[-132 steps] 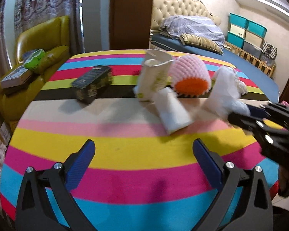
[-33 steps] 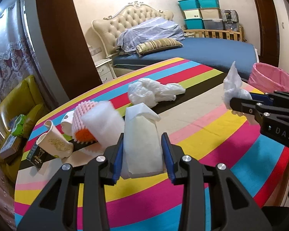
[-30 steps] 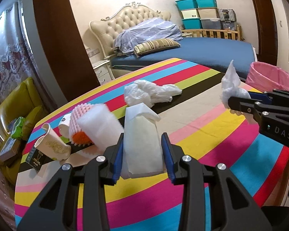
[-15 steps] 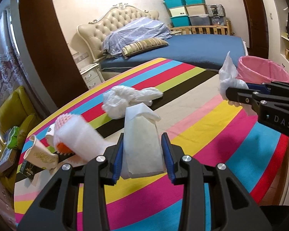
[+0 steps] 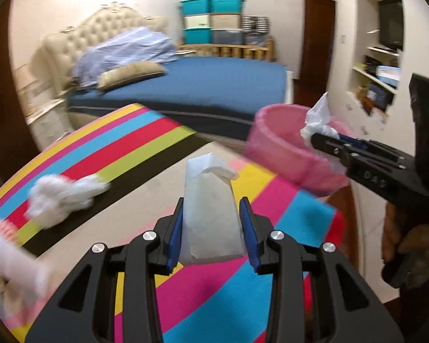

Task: Collect trash
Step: 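Carry the tissue and napkin over the pink bin and open both grippers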

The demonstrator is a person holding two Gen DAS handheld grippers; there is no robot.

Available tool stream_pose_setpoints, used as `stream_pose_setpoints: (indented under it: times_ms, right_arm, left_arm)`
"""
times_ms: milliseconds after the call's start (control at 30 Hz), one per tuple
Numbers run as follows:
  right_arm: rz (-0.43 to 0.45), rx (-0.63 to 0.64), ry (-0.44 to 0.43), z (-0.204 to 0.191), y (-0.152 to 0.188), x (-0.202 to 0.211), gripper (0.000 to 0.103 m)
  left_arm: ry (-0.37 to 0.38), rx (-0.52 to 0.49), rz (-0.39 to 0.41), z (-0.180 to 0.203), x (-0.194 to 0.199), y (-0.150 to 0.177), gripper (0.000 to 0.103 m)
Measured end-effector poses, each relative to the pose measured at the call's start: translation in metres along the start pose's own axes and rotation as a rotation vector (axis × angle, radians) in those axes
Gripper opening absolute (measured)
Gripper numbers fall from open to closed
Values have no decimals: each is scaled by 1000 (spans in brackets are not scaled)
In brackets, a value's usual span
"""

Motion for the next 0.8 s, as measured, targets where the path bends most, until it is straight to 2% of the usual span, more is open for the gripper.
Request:
stream_pose_setpoints:
  times_ms: [167, 333, 500, 667, 700, 733, 767, 800]
  right_arm:
    - [16, -26, 89, 55, -8, -3, 29]
    - [4, -32, 144, 96, -8, -24, 29]
    - [-22, -40, 173, 125, 0, -40, 30]
    - [-20, -21, 157, 130, 3, -46, 33]
    - [-24, -14, 151, 130, 5, -46, 34]
    - [-29, -6, 152, 125, 6, -46, 42]
    - [-30, 1, 169, 125, 7, -48, 59]
    - [-26, 4, 181, 124, 7, -47, 69]
  left_arm:
    - [140, -32, 36, 47, -31, -33, 36]
    - [262, 15, 11, 83, -78, -62, 37]
    - [303, 88, -27, 102, -127, -83, 37]
    - [351, 143, -40, 108, -165, -96, 42]
    - [351, 153, -47, 108, -170, -97, 54]
    - [343, 161, -49, 106, -174, -98, 64]
    - [321, 179, -40, 102, -176, -98, 78]
    - [294, 196, -23, 95, -174, -98, 82]
Point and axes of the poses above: each gripper's, at about its wrist camera, not at the fingertips, and x roughly against the way its jaws point, z to its right, y to its underside, the point moved 4 cm from there along -x, roughly the way its jaws point, and after that the axes turned 10 degrees about z, right-handed, at the moved point
